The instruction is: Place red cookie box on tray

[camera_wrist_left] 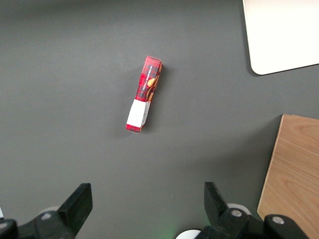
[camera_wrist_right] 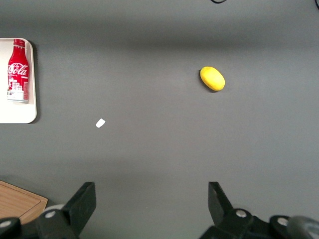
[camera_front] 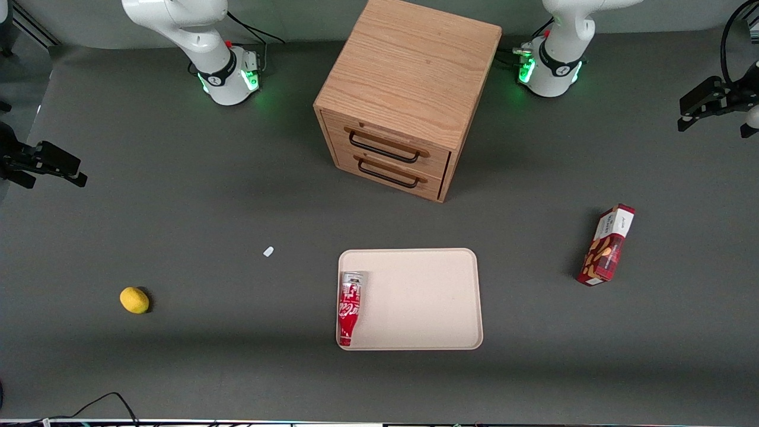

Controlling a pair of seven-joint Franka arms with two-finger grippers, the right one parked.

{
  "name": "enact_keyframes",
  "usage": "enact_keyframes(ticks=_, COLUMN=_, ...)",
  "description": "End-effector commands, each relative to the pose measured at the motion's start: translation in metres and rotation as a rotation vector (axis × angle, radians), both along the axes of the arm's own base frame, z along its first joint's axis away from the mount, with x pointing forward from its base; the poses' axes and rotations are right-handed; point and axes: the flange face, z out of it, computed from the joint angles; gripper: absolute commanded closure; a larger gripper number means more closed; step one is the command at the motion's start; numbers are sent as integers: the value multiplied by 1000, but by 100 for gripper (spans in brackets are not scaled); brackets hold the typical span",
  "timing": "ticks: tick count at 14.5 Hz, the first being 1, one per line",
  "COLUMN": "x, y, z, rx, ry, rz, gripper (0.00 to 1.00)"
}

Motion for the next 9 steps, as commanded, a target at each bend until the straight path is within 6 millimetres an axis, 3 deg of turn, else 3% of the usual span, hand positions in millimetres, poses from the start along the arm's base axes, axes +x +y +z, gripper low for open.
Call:
enact_keyframes(ticks=1, x=-5, y=0, z=5, rx=1, ry=7, rz=11, gripper=0)
enact_keyframes(ticks=6, x=-2, y=5, z=-1, rx=-6, ry=14, rz=12, gripper=0)
enact_keyframes(ticks=9, x=9, y=8, z=-21, rx=-6, ry=55, rz=-20, gripper=0)
